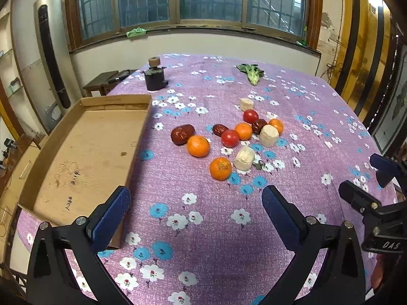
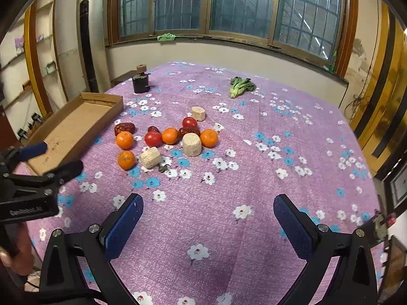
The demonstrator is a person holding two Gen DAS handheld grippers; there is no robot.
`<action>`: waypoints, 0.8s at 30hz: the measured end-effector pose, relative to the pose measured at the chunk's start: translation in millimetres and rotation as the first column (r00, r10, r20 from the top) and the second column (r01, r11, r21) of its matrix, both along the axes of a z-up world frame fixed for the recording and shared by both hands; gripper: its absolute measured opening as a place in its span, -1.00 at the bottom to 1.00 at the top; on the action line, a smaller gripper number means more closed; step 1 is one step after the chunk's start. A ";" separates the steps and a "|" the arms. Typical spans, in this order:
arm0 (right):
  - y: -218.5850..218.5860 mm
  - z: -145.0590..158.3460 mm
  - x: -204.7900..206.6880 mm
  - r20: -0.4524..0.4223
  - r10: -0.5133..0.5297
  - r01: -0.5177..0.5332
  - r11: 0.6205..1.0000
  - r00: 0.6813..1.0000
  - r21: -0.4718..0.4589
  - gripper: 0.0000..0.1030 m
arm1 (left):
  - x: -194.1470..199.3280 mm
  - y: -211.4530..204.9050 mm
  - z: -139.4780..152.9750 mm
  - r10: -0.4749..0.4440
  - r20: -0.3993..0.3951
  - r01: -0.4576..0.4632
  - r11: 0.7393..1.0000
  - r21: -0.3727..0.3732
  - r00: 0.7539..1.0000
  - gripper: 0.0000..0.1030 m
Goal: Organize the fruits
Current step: 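Move both tools toward the cluster of fruit on the tablecloth, then grasp an orange with the left tool while the right tool grasps a beige round cake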
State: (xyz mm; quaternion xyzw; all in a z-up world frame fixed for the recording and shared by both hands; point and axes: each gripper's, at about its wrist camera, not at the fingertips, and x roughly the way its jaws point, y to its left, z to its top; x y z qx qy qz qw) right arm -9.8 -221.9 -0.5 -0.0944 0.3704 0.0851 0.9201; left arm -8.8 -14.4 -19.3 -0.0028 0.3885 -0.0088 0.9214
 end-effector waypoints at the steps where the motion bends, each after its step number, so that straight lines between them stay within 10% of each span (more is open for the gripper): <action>1: -2.1 -0.2 0.3 -0.003 -0.001 0.001 1.000 1.000 0.015 1.00 | 1.4 -0.9 -2.0 -0.006 -0.011 0.006 1.000 -0.004 1.000 1.00; 18: -8.9 -25.5 53.3 -0.097 0.073 -0.059 0.987 0.993 0.149 0.81 | 57.4 -14.7 -36.3 -0.122 -0.139 0.113 0.991 -0.072 0.983 0.98; 24: 0.3 -41.9 100.4 -0.161 0.098 -0.067 0.979 0.982 0.192 0.36 | 78.4 -11.8 -58.7 -0.177 -0.217 0.153 0.980 -0.124 0.960 0.09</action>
